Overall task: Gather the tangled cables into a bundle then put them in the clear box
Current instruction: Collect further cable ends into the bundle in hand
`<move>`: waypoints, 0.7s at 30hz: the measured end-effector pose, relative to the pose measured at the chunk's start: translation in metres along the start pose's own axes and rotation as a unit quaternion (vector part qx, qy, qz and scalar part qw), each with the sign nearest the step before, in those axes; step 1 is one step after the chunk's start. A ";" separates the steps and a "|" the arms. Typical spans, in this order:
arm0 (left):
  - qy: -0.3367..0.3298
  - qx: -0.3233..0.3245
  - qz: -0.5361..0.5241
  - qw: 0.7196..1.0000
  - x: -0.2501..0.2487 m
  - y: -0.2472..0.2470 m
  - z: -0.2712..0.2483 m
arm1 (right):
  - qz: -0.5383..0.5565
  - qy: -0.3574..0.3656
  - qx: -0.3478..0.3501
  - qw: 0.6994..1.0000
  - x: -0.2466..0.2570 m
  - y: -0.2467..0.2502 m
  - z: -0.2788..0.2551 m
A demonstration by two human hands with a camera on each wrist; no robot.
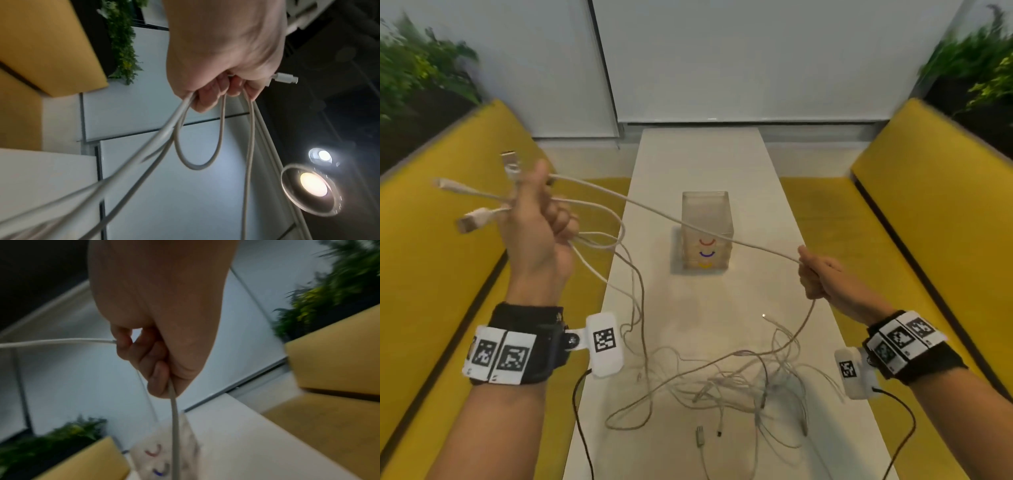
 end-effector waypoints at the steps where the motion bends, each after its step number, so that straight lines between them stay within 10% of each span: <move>1: -0.005 -0.025 -0.022 0.999 -0.004 0.005 0.004 | -0.016 -0.020 -0.022 0.999 -0.012 0.008 -0.002; 6: -0.021 -0.060 -0.057 0.996 -0.025 0.023 0.020 | -0.151 -0.134 -0.042 0.979 -0.081 0.036 -0.021; 12: 0.090 0.156 0.109 0.978 0.008 -0.003 0.006 | -0.360 -0.237 0.311 0.847 -0.130 -0.005 -0.037; 21: 0.314 0.216 0.158 0.911 0.105 -0.019 -0.037 | -0.478 -0.182 0.037 0.858 -0.176 -0.029 0.035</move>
Point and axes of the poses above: each hand's wrist, its own z-axis towards the middle knuckle, its own y-axis out of the back of the hand, x = y × z, the point moved 6 cm from there along z, towards the middle knuckle, and after that the axes turned 10 degrees about -z, right-handed, at the moved point
